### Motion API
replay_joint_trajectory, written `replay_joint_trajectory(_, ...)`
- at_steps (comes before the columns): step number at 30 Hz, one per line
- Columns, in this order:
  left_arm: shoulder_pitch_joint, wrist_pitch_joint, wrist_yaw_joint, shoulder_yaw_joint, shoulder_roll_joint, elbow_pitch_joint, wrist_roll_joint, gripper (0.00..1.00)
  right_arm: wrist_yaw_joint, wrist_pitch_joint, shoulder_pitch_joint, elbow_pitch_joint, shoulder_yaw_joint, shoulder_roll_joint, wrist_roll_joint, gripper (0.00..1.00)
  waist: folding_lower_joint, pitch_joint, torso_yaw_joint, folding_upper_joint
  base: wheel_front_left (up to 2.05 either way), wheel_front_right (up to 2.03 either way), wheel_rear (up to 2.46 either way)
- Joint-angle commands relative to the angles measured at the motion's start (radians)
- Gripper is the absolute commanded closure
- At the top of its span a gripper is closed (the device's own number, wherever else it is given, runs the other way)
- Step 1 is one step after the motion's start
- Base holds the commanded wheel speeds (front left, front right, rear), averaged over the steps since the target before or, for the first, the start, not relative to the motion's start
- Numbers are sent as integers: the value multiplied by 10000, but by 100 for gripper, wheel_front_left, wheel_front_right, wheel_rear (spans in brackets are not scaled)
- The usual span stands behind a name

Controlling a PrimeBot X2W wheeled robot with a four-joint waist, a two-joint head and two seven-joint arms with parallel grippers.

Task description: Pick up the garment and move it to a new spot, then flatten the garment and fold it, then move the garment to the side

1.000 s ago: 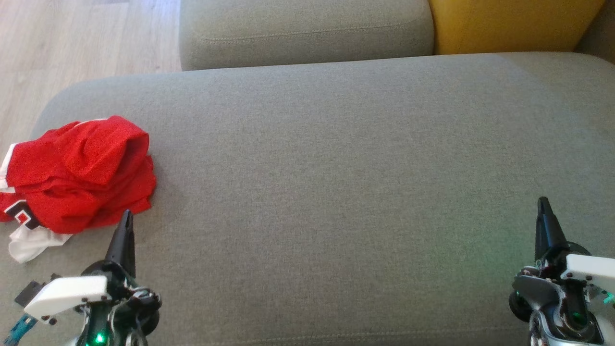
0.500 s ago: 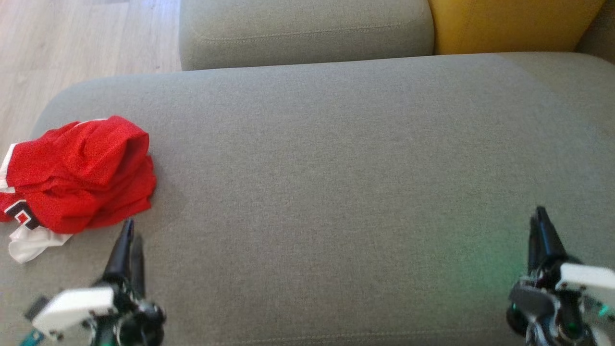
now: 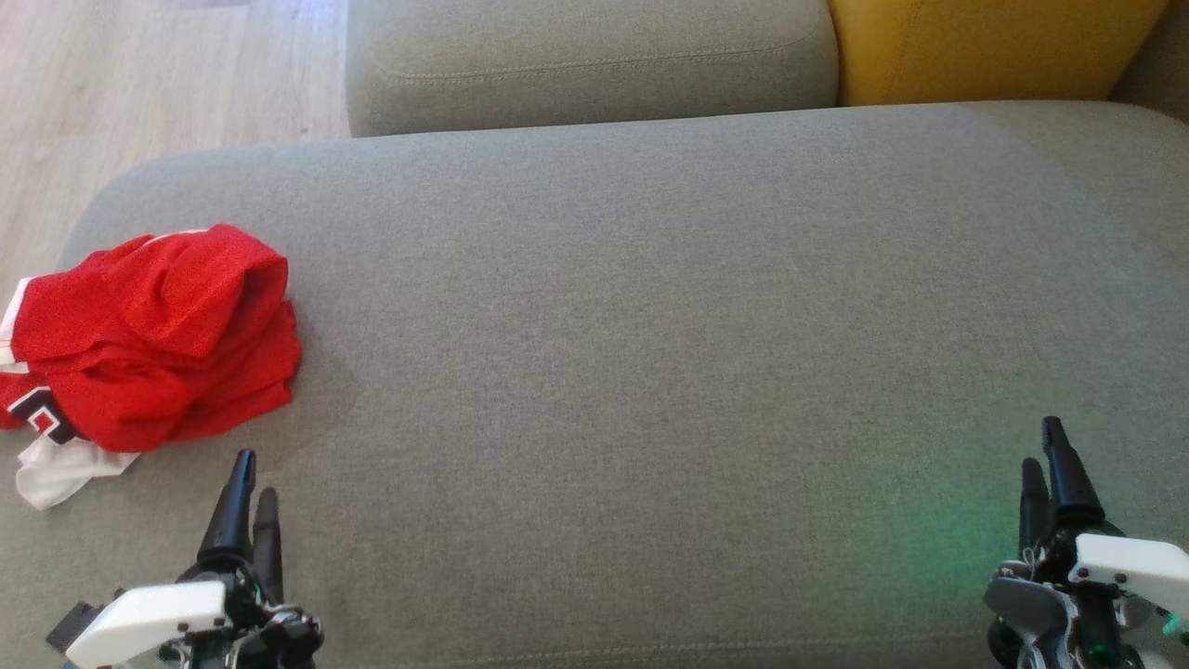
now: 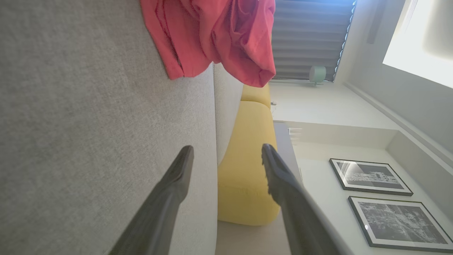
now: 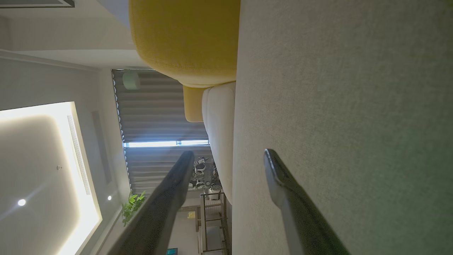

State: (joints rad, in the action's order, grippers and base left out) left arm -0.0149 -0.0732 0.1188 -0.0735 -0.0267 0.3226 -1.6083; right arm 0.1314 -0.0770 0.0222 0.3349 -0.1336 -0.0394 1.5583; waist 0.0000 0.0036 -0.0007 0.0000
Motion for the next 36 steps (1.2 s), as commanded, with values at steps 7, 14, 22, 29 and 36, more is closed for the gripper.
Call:
replay_joint_trajectory(7, 540, 261, 46, -157, -111, -489, 514, 0, -1, 321, 523, -605, -77, -44, -898, 0, 0, 9, -18, 0, 0, 0, 0)
replay_joint_trajectory(14, 647, 469, 51, -395, -120, -733, 932, 0, -2, 528, 612, -922, -105, -48, -2004, 0, 0, 28, -11, 0, 0, 0, 0)
replay_joint_trajectory(22, 813, 705, 56, -777, -129, -1041, 1493, 0, -2, 763, 763, -1370, -112, -53, -3437, 0, 0, 18, 1, 0, 0, 0, 0)
replay_joint_trajectory(29, 1011, 914, 61, -1009, -137, -1424, 1911, 0, -3, 969, 916, -1999, -39, -58, -5043, 0, 0, 5, 12, 0, 0, 0, 0)
replay_joint_trajectory(36, 1140, 1092, 65, -1160, -144, -1927, 2407, 0, -3, 1147, 1047, -2705, 79, -61, -6449, 0, 0, -7, 14, 0, 0, 0, 0)
